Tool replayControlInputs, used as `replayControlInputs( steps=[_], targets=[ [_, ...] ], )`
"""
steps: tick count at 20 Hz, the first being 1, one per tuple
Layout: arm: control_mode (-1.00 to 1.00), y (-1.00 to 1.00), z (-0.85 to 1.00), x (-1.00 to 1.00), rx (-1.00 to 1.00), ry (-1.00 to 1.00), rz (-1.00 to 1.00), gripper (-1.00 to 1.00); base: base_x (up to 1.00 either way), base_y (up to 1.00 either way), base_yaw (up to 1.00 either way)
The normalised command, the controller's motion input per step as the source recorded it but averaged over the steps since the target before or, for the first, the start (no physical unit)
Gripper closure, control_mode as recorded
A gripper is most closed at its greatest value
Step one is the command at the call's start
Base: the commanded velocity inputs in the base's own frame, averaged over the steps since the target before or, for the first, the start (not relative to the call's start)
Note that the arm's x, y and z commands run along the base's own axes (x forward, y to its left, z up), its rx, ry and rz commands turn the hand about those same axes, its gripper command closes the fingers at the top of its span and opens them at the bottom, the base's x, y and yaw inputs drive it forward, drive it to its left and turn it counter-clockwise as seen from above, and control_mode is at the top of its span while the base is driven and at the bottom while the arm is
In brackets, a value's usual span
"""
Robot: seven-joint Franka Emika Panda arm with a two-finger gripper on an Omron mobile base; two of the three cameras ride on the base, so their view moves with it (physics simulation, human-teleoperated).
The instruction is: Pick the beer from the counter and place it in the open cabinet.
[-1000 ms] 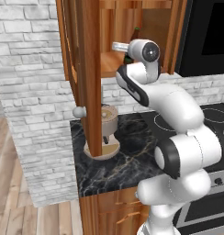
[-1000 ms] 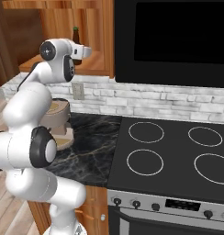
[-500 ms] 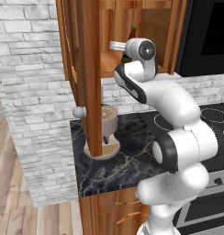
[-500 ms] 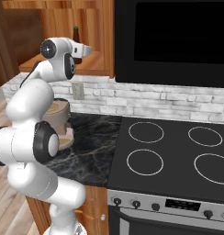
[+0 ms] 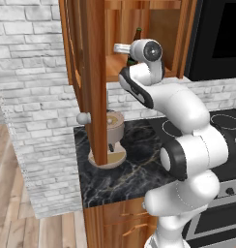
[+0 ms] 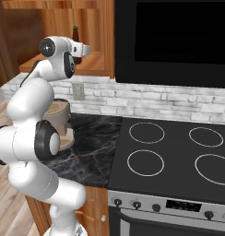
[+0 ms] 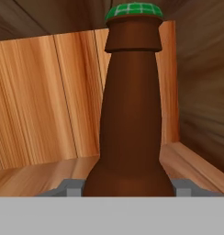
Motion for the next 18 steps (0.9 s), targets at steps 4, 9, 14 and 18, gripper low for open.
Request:
replayControlInputs(
  steps=[4, 9, 14, 18],
  targets=[
    [-1.00, 0.04, -0.12, 0.02, 0.00, 0.05, 0.00, 1.00, 0.00, 0.00, 0.00],
    [-1.00, 0.02, -0.15, 0.00, -0.03, 0.02, 0.00, 1.00, 0.00, 0.00, 0.00],
    [-1.00, 0.00, -0.15, 0.00, -0.04, 0.00, 0.00, 1.00, 0.00, 0.00, 0.00],
    [-1.00, 0.00, -0.08, 0.00, -0.02, 0.00, 0.00, 1.00, 0.00, 0.00, 0.00]
  ],
)
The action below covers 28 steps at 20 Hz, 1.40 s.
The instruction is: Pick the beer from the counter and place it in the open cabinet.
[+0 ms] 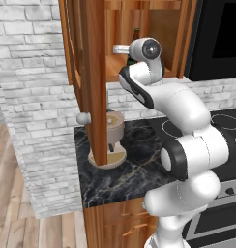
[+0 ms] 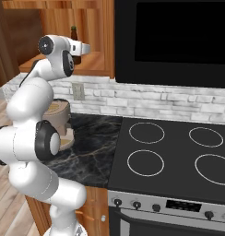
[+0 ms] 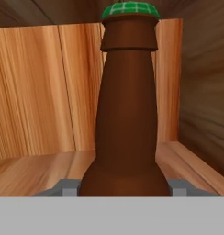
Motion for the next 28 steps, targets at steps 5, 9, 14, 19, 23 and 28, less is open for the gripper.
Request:
replayControlInputs(
  steps=[5, 9, 14, 19, 23, 28],
  targets=[
    [-1.00, 0.00, -0.05, 0.00, -0.03, 0.00, 0.00, 1.00, 0.00, 0.00, 0.00],
    [-1.00, 0.00, -0.07, 0.00, -0.03, 0.00, 0.00, 1.00, 0.00, 0.00, 0.00],
    [-1.00, 0.00, 0.00, 0.00, 0.00, 0.00, 0.00, 1.00, 0.00, 0.00, 0.00],
    [-1.00, 0.00, 0.00, 0.00, 0.00, 0.00, 0.00, 1.00, 0.00, 0.00, 0.00],
    [-1.00, 0.00, 0.00, 0.00, 0.00, 0.00, 0.00, 1.00, 0.00, 0.00, 0.00],
    [-1.00, 0.00, 0.00, 0.00, 0.00, 0.00, 0.00, -1.00, 0.00, 0.00, 0.00]
  ],
)
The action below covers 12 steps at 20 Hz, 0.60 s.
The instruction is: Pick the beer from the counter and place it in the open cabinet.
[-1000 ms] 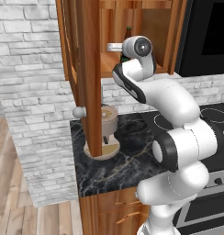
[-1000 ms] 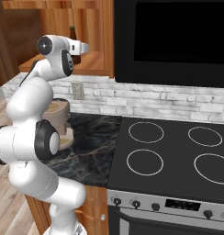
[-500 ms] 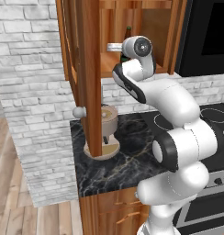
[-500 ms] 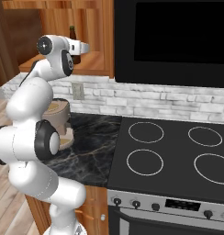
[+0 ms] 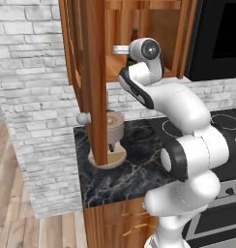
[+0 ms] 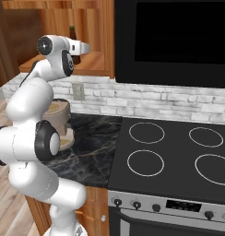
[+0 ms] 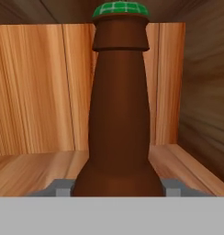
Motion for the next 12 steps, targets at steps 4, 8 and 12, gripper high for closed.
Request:
replayControlInputs(
  steps=[4, 8, 12],
  targets=[
    [-1.00, 0.00, 0.00, 0.00, 0.00, 0.00, 0.00, -1.00, 0.00, 0.00, 0.00],
    [-1.00, 0.00, 0.00, 0.00, 0.00, 0.00, 0.00, -1.00, 0.00, 0.00, 0.00],
    [-1.00, 0.00, 0.00, 0.00, 0.00, 0.00, 0.00, -1.00, 0.00, 0.00, 0.00]
  ],
)
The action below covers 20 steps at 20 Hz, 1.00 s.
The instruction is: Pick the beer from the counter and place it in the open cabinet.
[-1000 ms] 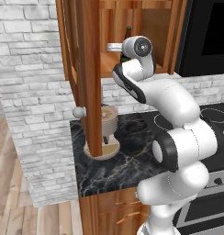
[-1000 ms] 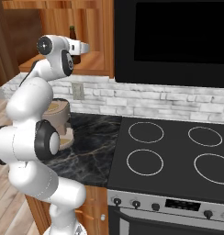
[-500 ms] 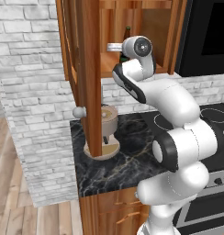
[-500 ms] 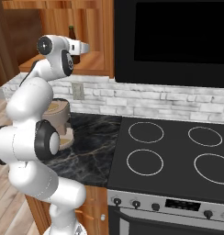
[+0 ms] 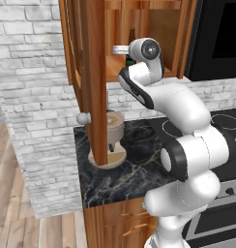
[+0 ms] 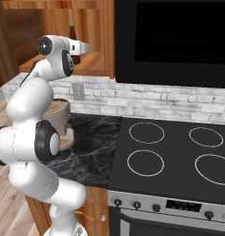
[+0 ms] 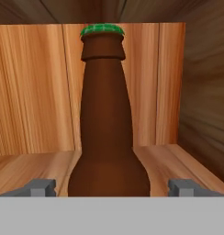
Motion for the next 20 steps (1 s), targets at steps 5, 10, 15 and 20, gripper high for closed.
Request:
replayControlInputs(
  steps=[5, 10, 15, 20],
  targets=[
    [-1.00, 0.00, 0.00, 0.00, 0.00, 0.00, 0.00, -1.00, 0.00, 0.00, 0.00],
    [-1.00, 0.00, 0.06, -0.07, 0.00, 0.00, 0.00, -1.00, 0.00, 0.00, 0.00],
    [-1.00, 0.00, 0.19, -0.25, 0.00, -0.01, 0.00, -1.00, 0.00, 0.00, 0.00],
    [-1.00, 0.00, 0.15, -0.46, 0.00, 0.00, 0.00, -1.00, 0.00, 0.00, 0.00]
  ],
)
